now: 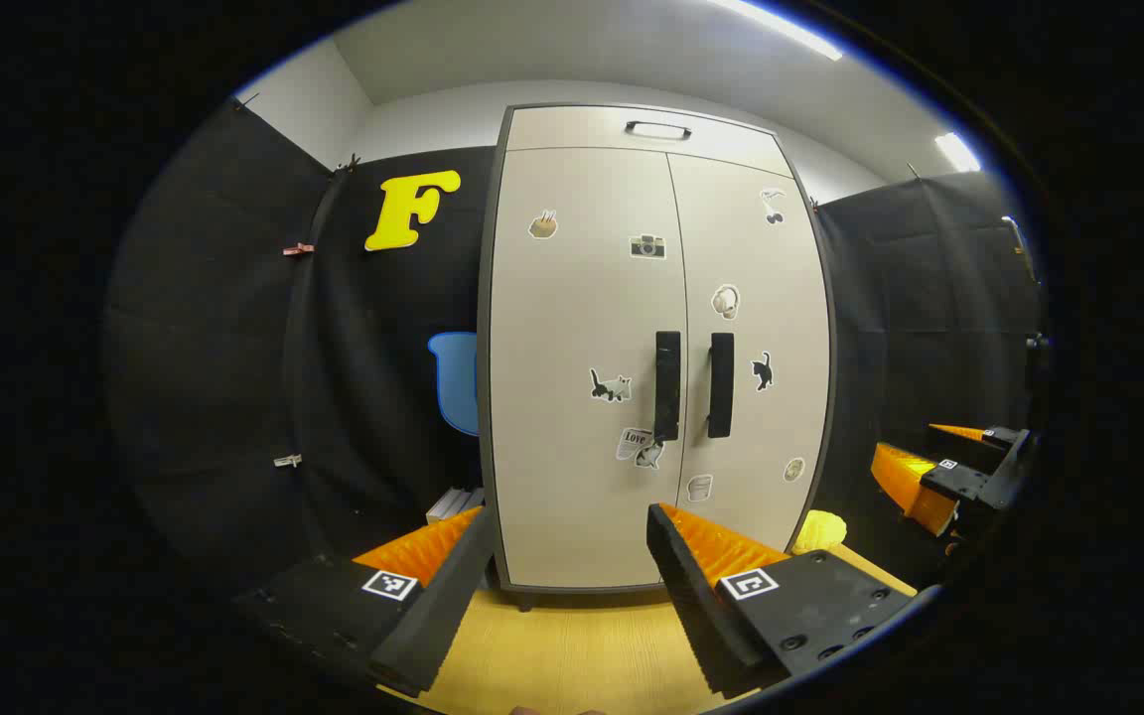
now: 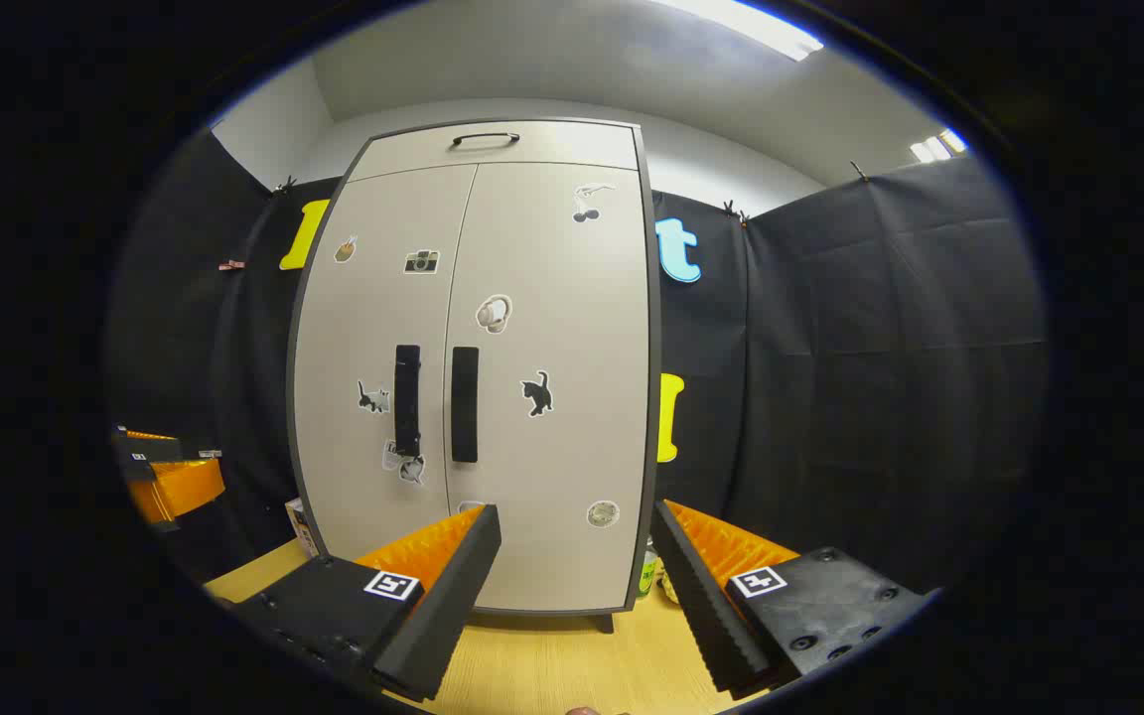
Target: Open the right door of the double-door shoe cabinet with the right hand, and open the left door with the left hand.
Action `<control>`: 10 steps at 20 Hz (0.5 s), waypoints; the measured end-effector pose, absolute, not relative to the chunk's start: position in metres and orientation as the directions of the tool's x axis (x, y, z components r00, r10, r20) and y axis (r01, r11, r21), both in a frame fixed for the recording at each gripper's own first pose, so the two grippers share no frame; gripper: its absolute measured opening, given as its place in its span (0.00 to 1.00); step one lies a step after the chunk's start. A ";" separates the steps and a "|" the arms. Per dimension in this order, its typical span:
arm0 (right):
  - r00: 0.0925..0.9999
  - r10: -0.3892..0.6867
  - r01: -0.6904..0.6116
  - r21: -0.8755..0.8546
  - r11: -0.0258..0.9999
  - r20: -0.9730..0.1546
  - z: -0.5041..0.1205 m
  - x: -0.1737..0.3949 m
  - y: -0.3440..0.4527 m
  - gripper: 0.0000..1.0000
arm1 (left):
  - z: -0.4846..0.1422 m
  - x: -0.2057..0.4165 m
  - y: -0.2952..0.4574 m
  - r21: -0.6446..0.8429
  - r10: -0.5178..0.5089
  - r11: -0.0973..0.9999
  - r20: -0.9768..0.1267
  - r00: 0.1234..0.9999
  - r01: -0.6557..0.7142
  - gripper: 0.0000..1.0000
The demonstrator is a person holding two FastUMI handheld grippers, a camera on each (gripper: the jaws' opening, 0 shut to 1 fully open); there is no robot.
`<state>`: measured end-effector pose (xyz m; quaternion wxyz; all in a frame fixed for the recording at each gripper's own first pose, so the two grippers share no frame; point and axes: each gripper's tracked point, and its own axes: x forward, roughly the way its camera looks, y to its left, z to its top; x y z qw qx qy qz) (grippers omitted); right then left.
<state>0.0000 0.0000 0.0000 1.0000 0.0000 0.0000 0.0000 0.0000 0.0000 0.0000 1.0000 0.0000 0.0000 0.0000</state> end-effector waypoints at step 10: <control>1.000 0.012 -0.012 -0.010 1.000 -0.002 0.001 0.004 0.004 0.98 | 0.001 0.008 -0.005 -0.012 -0.024 1.000 0.002 1.000 0.024 0.95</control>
